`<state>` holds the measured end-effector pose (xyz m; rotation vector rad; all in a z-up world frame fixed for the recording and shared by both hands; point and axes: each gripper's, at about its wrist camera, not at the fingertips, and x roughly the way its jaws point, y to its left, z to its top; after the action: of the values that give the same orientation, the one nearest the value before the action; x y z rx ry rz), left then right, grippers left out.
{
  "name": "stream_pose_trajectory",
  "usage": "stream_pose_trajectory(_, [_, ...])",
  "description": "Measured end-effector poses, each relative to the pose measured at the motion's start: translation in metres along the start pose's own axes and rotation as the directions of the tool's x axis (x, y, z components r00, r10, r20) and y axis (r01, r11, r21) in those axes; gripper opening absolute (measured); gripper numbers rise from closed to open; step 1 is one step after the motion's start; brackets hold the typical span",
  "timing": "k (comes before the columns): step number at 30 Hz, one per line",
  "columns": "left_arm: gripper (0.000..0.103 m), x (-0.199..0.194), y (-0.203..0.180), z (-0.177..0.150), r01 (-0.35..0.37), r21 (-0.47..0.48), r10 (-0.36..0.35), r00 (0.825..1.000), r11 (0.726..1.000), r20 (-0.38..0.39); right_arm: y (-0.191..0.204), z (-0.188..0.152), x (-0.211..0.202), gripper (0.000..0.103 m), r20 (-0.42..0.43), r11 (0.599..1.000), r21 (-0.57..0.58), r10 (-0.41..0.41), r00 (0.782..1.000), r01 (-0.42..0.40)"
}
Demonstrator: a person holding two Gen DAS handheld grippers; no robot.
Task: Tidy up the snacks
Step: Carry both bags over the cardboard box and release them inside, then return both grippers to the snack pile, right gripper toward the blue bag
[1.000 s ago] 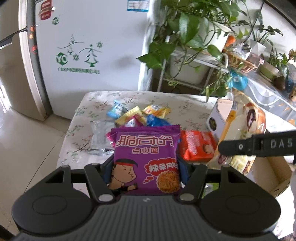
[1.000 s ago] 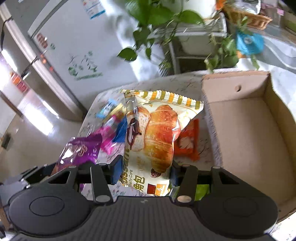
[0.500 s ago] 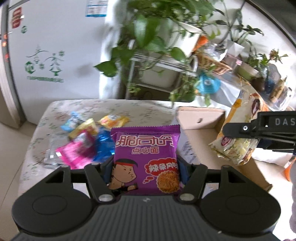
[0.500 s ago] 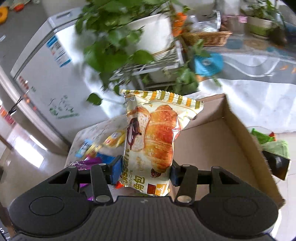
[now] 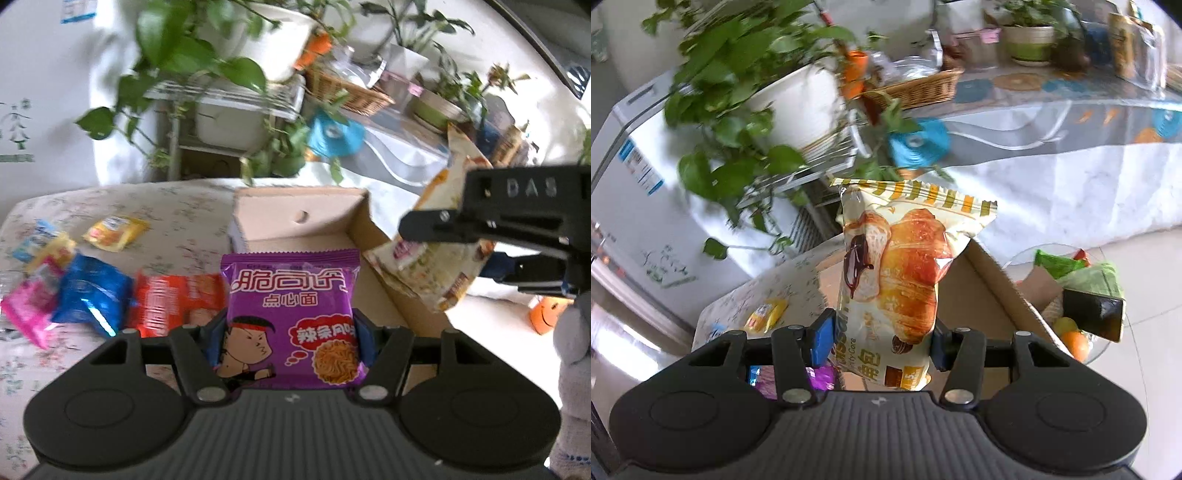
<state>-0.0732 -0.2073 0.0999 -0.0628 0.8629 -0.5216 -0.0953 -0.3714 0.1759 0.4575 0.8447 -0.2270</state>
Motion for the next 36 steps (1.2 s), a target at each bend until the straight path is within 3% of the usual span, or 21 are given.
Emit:
stream_pose_trajectory(8, [0.066, 0.027, -0.025, -0.002, 0.03, 0.029, -0.029, 0.998, 0.999, -0.047, -0.014, 0.004, 0.004, 0.057, -0.007, 0.996, 0.077, -0.048, 0.999, 0.049])
stream_pose_trajectory(12, [0.083, 0.029, -0.031, -0.002, 0.036, 0.045, -0.034, 0.999, 0.998, -0.04, -0.017, 0.005, 0.005, 0.062, -0.009, 0.992, 0.104, -0.071, 0.997, 0.071])
stream_pose_trajectory(16, [0.087, 0.022, -0.027, 0.002, 0.039, 0.051, -0.038, 0.999, 0.998, -0.019, -0.018, 0.005, 0.005, 0.072, -0.008, 0.99, 0.129, -0.058, 0.998, 0.059])
stream_pose_trajectory(26, [0.092, 0.002, 0.011, 0.006, 0.001, 0.034, -0.001, 1.0, 0.999, -0.006, -0.004, 0.002, 0.01, 0.08, -0.015, 0.997, 0.075, -0.006, 1.0, 0.007])
stream_pose_trajectory(36, [0.092, -0.016, 0.074, 0.011, -0.074, -0.029, 0.074, 0.997, 0.997, 0.004, 0.023, -0.004, 0.018, 0.083, -0.032, 0.997, -0.032, 0.067, 0.997, -0.068])
